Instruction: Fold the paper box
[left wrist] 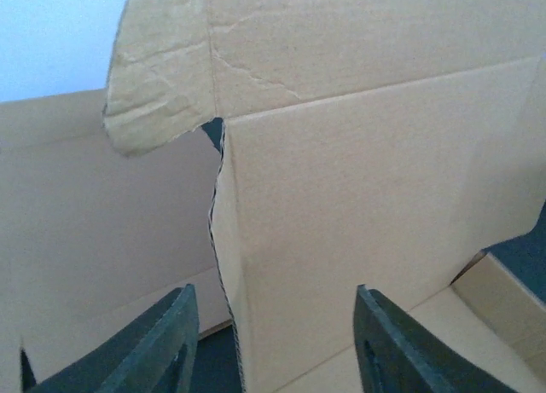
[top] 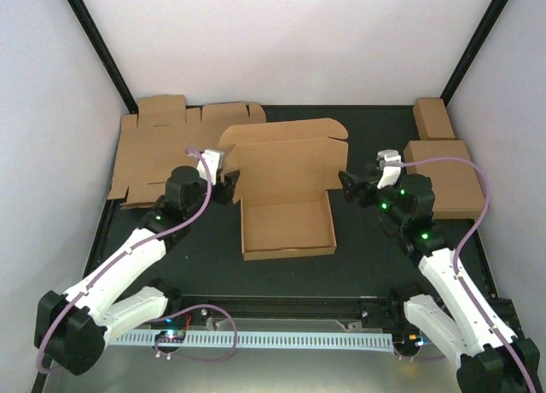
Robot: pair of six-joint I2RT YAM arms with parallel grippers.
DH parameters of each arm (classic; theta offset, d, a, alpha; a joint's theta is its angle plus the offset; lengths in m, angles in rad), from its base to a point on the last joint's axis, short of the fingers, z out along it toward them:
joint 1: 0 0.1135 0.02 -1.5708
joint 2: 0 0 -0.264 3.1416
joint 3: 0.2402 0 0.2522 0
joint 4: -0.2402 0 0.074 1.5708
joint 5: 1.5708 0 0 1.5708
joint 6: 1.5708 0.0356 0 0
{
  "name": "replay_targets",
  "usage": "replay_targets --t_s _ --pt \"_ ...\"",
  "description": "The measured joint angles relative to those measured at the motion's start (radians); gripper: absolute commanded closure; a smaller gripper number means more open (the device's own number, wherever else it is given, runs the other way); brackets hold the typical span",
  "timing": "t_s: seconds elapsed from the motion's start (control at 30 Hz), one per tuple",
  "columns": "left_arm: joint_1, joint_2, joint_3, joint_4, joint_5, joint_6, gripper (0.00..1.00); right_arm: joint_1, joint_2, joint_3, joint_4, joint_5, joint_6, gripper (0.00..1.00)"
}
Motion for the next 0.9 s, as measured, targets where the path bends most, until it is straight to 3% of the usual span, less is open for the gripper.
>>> replay_targets --t_s 0.27,0.6,0.9 --pt "0.000 -0.109 -0.040 -0.040 -0.034 -0.027 0.01 -0.002 -0.071 -0.094 0.068 0.016 -0.001 0.00" --pt "0.000 -0.243 -0.101 -0.094 -0.120 -0.097 0.01 -0.002 -0.092 -0.103 0.086 0.021 -0.003 0.00" --pt "0.000 -0.188 -0.109 -0.093 -0.107 -0.109 0.02 -0.002 -0.044 -0.090 0.105 0.005 -0.006 0.00"
